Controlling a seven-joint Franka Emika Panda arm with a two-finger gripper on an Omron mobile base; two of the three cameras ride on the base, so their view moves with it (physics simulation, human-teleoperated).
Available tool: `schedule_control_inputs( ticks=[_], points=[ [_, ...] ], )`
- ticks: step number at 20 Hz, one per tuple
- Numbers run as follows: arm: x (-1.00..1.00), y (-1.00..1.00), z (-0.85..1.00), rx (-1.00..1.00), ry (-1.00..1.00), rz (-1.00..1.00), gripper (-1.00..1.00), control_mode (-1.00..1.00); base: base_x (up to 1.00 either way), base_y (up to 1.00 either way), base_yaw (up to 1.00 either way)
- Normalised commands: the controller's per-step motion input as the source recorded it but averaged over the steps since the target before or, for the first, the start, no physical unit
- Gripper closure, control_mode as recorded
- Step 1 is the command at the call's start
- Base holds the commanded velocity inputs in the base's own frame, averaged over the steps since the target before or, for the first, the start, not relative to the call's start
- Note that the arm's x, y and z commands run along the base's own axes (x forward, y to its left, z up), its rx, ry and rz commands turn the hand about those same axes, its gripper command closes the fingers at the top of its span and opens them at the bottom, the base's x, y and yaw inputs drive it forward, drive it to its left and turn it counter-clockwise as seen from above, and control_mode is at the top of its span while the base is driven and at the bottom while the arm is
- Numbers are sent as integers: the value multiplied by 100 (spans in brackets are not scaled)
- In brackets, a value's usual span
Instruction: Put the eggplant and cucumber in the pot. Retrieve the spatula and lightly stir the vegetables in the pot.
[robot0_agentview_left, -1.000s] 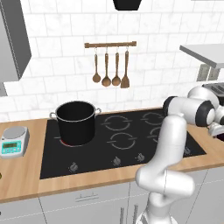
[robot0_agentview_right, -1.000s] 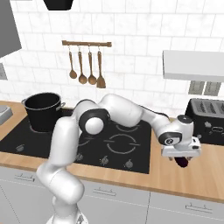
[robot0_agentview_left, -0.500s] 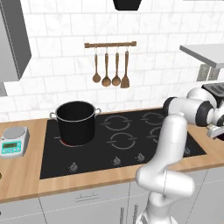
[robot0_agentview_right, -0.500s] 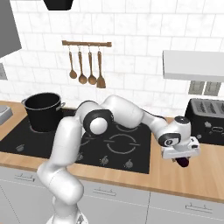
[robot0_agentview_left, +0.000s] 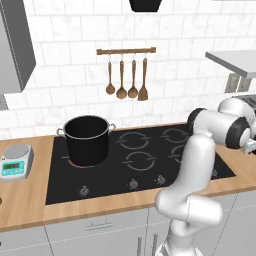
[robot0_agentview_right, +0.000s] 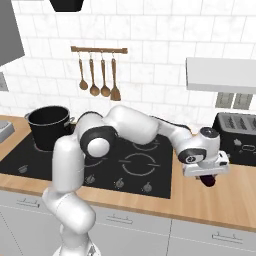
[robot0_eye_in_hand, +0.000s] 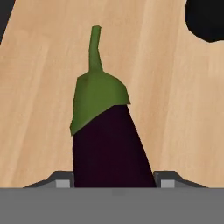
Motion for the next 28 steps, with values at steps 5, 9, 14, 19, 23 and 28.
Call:
schedule_control_inputs(
  ticks=[5,9,14,19,23,28],
  points=[
    [-27,78,100,0,-11,0,100,-100,0,0,0],
    [-26,95,99,0,-1,0,100,-100,0,0,0],
    [-18,100,86,0,0,-3,100,-100,0,0,0],
    [-7,96,95,0,2,-5,100,-100,0,0,0],
    [-3,84,62,5,12,-6,100,-100,0,0,0],
    [-18,39,4,7,11,-7,100,-100,0,0,0]
  ],
)
